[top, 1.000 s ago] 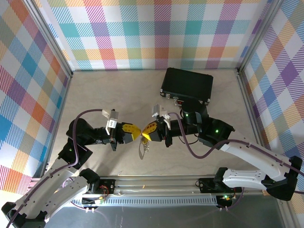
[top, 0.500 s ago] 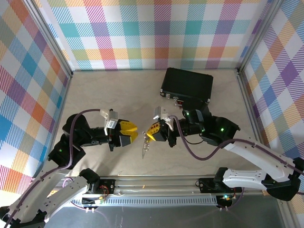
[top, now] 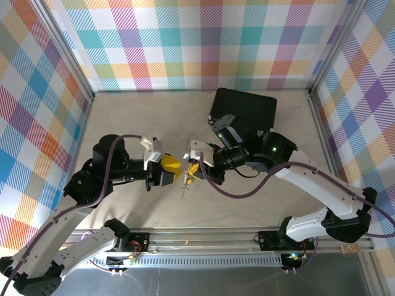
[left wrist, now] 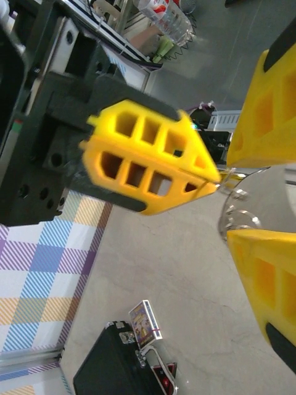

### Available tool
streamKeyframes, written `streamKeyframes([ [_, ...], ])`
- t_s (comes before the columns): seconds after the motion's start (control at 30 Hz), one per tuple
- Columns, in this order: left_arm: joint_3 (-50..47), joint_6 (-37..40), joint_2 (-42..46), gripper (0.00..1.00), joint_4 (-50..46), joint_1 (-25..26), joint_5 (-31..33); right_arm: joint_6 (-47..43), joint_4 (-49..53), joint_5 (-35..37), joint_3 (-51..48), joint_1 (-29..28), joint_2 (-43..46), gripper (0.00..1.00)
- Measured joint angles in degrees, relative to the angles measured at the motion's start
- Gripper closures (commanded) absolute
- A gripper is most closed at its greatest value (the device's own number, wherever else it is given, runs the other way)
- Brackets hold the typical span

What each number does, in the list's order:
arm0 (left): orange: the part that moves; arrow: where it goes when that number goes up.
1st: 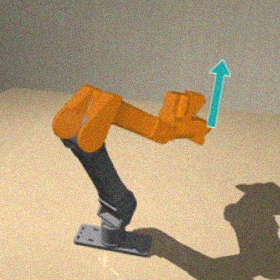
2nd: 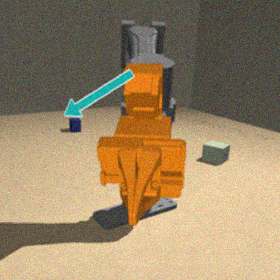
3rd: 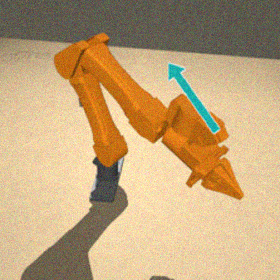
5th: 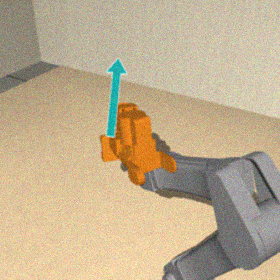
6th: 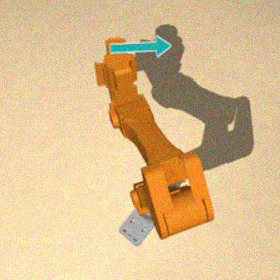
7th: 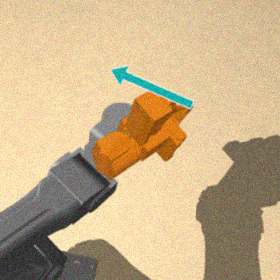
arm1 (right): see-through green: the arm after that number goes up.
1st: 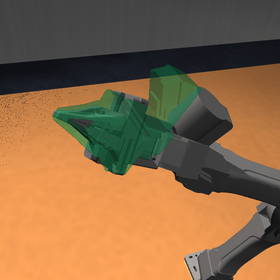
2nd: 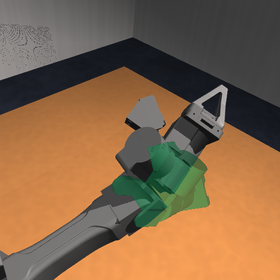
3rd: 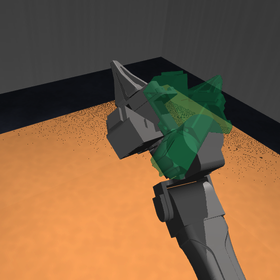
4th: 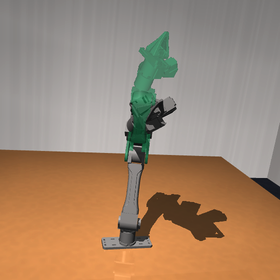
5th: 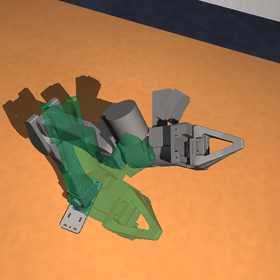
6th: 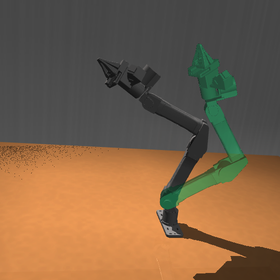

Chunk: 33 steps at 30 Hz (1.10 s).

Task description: Put the keys on the keyring

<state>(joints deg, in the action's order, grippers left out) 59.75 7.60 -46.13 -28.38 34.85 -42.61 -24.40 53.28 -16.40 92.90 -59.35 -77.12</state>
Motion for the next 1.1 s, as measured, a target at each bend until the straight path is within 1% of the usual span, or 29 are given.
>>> streamKeyframes([
  [0.17, 0.17, 0.24, -1.97, 0.73, 0.02, 0.00, -0.68, -1.22, 1.73, 0.15, 1.36, -0.07, -0.35, 1.00],
  [0.33, 0.17, -0.31, -2.12, 0.76, 0.63, 0.17, -1.42, -1.81, 1.90, 0.17, 1.62, -0.37, -0.37, 1.00],
  [0.6, -0.70, -1.38, -2.08, 0.77, 3.08, 1.14, -2.69, -1.84, 1.90, 1.90, 1.62, -0.37, -0.42, 1.00],
  [0.8, -1.42, -1.79, -2.14, 0.78, 3.06, 1.49, -3.41, -1.88, 1.90, 2.43, 1.64, -0.37, -0.42, 1.00],
  [0.9, -1.44, -1.77, -2.29, 0.82, 3.08, 1.51, -3.41, -1.86, 1.90, 2.14, 1.64, -0.37, -0.42, 1.00],
  [1.0, -1.44, -1.66, -2.47, 0.88, 3.10, 1.51, -3.48, -1.86, 1.88, 1.62, 1.62, -0.37, -0.42, 1.00],
  [1.1, -1.46, -1.66, -2.51, 0.92, 3.10, 1.84, -3.82, -1.86, 1.95, 1.60, 1.62, -0.35, -0.42, 1.00],
])
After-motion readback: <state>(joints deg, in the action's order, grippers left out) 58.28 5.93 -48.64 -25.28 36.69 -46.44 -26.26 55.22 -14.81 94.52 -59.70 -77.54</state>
